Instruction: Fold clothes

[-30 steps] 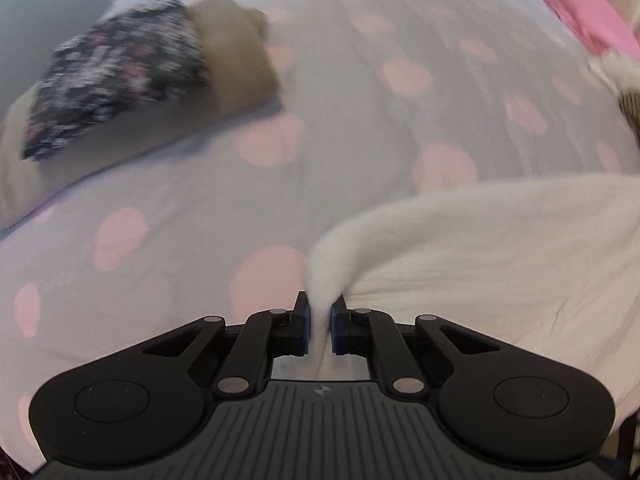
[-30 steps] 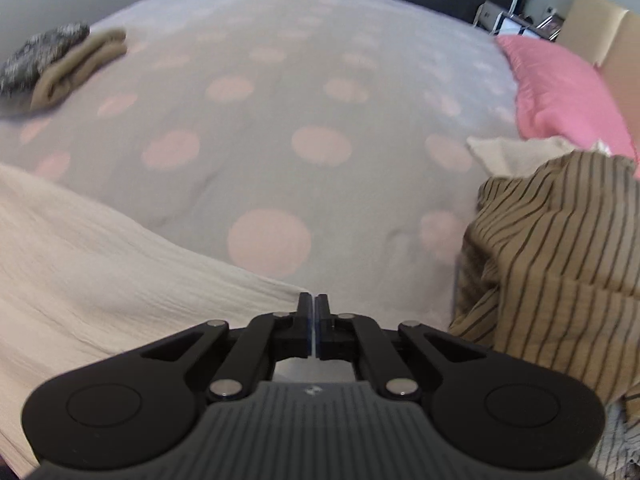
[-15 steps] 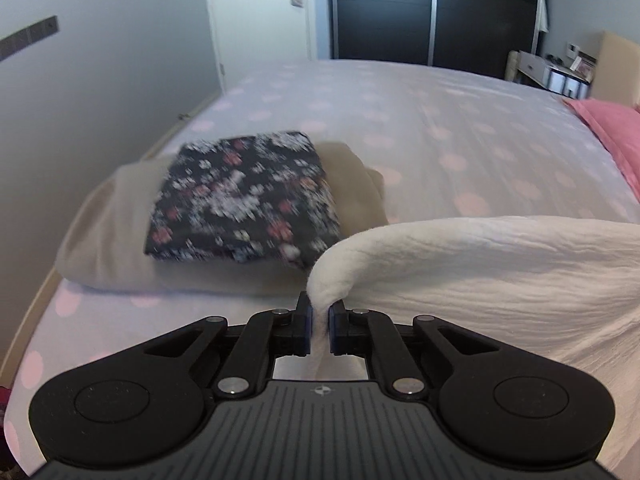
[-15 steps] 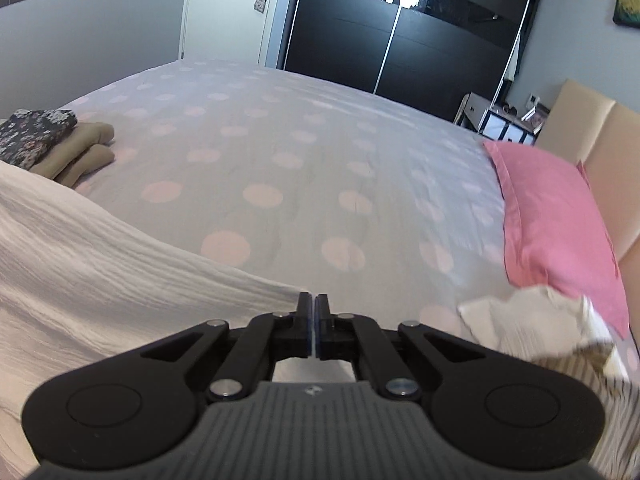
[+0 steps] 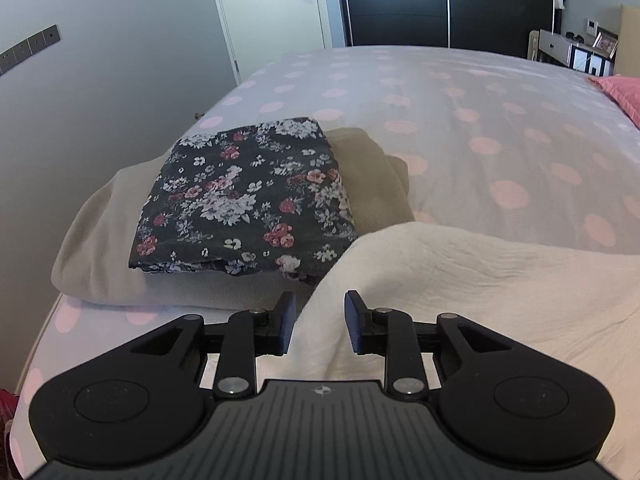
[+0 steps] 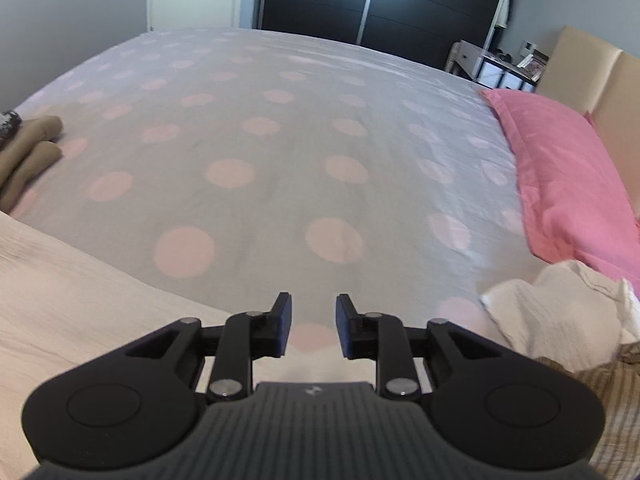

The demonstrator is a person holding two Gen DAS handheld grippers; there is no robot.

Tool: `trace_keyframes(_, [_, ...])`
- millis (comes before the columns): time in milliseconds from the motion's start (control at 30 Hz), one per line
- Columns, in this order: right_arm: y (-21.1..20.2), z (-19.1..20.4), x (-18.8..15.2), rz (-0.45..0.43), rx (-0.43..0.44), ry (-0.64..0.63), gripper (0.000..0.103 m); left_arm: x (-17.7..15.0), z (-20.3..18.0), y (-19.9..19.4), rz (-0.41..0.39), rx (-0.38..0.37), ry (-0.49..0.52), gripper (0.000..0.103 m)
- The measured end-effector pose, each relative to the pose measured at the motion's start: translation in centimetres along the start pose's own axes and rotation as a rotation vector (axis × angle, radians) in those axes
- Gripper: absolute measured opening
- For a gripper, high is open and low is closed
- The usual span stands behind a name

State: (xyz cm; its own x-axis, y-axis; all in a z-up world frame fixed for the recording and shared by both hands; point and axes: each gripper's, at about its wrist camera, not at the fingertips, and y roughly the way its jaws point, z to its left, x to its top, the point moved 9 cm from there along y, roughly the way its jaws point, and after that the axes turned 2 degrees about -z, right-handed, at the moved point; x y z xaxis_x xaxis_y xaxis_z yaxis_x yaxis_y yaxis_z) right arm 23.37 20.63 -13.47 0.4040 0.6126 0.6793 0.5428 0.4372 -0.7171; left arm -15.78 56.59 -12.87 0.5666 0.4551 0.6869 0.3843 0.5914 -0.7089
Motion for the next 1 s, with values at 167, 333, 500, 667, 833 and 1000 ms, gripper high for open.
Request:
trace_keyframes(167, [0.5, -5.5, -4.0, 0.098, -0.013, 0.137, 0.027, -1.4, -0.2, 0.7, 0.063, -0.016, 0.030, 0.026])
trace_keyframes(333, [1.7, -7.5, -7.1, 0.156, -0.004, 0.240, 0.028, -2.9, -0.5, 1.3, 0.122, -0.015, 0.060, 0.037])
trace_keyframes(500, [4.4, -6.7, -7.3, 0.173, 0.030, 0.289, 0.036, -3.4, -0.1, 1.5, 0.141, 0.014, 0.075, 0.038])
trace_keyframes(667, [8.2, -5.8, -6.8, 0.199, 0.014, 0.249, 0.045, -3.7, 1.2, 2.1, 0.165, 0.040, 0.071, 0.039])
trace_keyframes(833, [9.3, -5.7, -6.8, 0.190, 0.000, 0.215, 0.004, -3.7, 3.2, 2.1, 0.176, 0.029, -0.001, 0.044])
trace_keyframes(1000, [6.8, -5.4, -6.2, 0.122, -0.024, 0.140, 0.004, -3.9, 4.3, 1.8, 0.188, 0.004, -0.083, 0.045])
